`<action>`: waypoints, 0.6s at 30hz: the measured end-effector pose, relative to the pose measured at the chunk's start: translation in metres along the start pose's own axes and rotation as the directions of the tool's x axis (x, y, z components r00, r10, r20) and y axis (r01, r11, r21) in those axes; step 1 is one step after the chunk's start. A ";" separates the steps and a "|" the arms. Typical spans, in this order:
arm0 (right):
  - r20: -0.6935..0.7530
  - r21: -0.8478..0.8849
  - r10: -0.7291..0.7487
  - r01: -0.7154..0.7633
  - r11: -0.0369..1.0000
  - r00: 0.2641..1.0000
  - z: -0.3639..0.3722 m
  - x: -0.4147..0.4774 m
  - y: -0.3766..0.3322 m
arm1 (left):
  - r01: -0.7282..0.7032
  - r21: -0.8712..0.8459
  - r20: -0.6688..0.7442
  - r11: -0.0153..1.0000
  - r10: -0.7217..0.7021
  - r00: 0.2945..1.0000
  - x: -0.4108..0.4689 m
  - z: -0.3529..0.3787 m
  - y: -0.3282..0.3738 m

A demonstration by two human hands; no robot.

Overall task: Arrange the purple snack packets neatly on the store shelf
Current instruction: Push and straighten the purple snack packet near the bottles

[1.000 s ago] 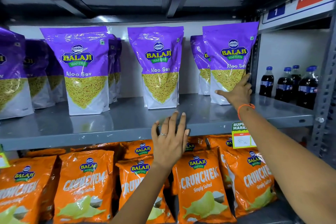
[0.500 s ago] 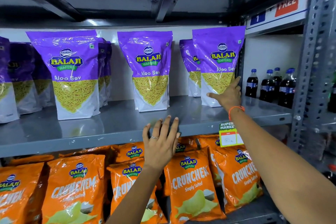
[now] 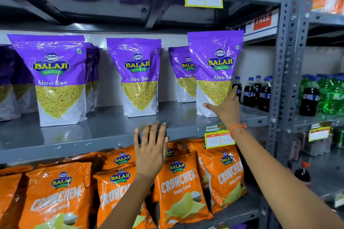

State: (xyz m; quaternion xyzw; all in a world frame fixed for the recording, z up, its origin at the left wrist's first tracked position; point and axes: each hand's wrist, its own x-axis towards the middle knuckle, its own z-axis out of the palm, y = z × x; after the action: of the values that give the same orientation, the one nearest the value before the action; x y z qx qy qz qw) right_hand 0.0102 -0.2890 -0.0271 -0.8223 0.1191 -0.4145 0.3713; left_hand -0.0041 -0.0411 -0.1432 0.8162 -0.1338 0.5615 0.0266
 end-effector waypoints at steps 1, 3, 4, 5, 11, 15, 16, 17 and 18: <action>-0.008 -0.001 -0.004 0.004 1.000 1.000 -0.003 -0.003 0.001 | 0.006 -0.004 0.004 1.000 -0.006 1.000 0.000 0.000 0.001; -0.028 0.004 -0.012 0.012 1.000 1.000 -0.009 -0.008 0.003 | 0.011 -0.006 0.016 1.000 -0.011 1.000 0.000 -0.001 0.002; -0.036 0.007 -0.017 0.017 1.000 0.999 -0.011 -0.010 0.004 | 0.010 -0.006 0.023 1.000 -0.010 1.000 0.000 -0.001 0.002; -0.039 0.008 -0.022 0.023 1.000 0.999 -0.013 -0.012 0.005 | 0.006 -0.006 0.032 1.000 -0.006 0.999 0.000 -0.002 0.001; -0.049 -0.002 -0.012 0.012 1.000 0.999 -0.024 -0.018 0.007 | 0.006 -0.025 0.069 1.000 -0.005 0.998 -0.001 -0.006 -0.001; -0.065 -0.016 -0.011 0.010 1.000 0.998 -0.028 -0.022 0.007 | 0.003 -0.019 0.076 1.000 -0.002 0.997 0.000 -0.007 0.000; -0.066 -0.018 -0.014 0.013 1.000 0.998 -0.028 -0.022 0.007 | 0.005 -0.019 0.082 1.000 -0.004 0.997 0.000 -0.007 -0.001; -0.066 -0.020 -0.017 0.016 1.000 0.998 -0.029 -0.022 0.007 | 0.008 -0.020 0.089 1.000 -0.006 0.996 0.000 -0.007 -0.001; -0.065 -0.021 -0.017 0.016 1.000 0.998 -0.029 -0.022 0.007 | 0.011 -0.020 0.098 1.000 -0.009 0.995 0.000 -0.007 -0.001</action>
State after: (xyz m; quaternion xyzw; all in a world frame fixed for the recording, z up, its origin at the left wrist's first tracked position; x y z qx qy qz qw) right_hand -0.0254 -0.2975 -0.0344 -0.8131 0.1285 -0.4428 0.3555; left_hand -0.0105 -0.0390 -0.1406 0.8430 -0.1369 0.5193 0.0313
